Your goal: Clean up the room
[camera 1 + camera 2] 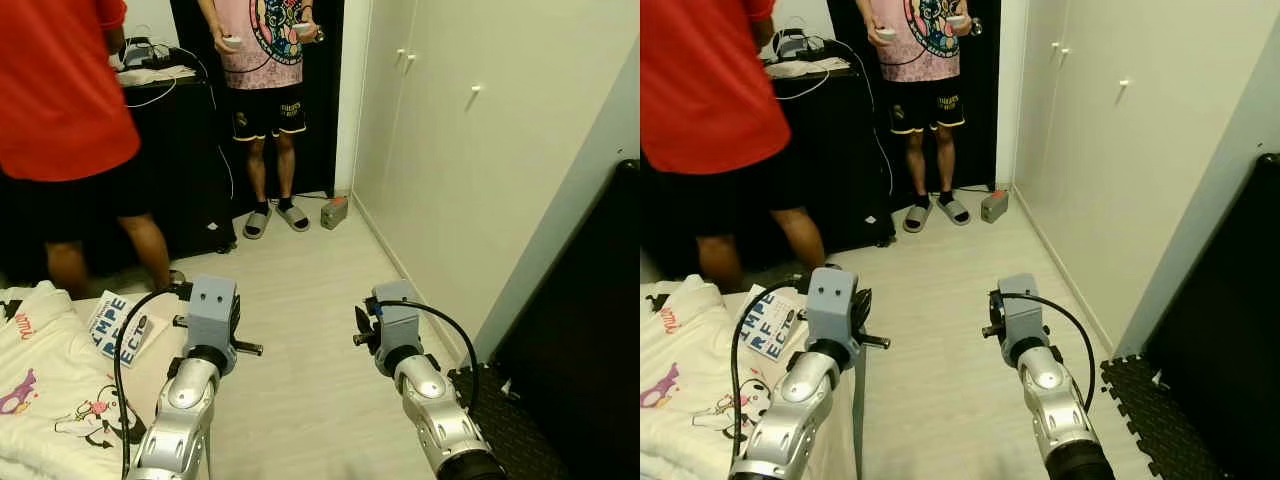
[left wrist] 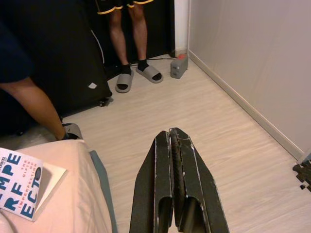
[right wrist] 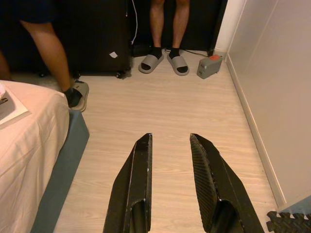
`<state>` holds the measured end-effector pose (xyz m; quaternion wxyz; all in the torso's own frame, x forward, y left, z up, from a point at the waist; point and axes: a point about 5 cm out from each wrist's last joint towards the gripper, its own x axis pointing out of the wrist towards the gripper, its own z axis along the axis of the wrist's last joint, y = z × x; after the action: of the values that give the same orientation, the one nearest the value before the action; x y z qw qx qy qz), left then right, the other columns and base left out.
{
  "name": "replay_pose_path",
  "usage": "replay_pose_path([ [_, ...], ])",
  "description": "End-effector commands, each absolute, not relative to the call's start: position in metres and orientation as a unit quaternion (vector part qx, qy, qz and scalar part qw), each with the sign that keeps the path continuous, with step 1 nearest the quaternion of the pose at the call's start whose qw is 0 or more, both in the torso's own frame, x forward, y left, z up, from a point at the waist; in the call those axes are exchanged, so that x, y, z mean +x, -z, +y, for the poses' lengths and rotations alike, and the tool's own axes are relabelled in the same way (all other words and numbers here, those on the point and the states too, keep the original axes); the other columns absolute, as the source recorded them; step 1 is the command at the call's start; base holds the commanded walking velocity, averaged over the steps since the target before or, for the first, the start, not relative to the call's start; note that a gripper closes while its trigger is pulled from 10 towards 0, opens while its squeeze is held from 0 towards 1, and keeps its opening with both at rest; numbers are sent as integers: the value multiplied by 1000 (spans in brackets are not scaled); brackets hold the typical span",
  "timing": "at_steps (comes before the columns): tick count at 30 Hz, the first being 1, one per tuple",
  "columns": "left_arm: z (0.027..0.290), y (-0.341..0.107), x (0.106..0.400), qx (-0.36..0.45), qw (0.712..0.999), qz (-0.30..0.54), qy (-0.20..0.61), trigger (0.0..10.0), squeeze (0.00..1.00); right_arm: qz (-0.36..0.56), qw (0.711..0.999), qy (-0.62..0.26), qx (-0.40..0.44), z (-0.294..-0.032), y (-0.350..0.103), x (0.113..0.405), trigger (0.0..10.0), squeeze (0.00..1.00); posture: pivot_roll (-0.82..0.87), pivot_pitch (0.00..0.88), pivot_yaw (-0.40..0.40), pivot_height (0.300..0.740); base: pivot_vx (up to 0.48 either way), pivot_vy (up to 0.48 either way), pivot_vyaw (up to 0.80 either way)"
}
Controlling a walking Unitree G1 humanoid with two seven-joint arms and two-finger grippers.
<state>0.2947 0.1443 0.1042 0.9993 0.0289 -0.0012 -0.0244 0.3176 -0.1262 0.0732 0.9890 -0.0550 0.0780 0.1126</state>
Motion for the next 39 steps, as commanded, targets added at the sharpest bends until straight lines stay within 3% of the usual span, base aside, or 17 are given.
replay_pose_path([
  [1,146,-102,295,24,1000,7,15,10000,0,83,989,-112,-56,-127,-73,317,10000,0,-47,53,-2,740,0,0,0],
  [39,145,-101,298,27,999,8,27,10000,0,91,989,-102,-52,-129,-70,315,10000,0,-64,77,21,740,0,0,0],
])
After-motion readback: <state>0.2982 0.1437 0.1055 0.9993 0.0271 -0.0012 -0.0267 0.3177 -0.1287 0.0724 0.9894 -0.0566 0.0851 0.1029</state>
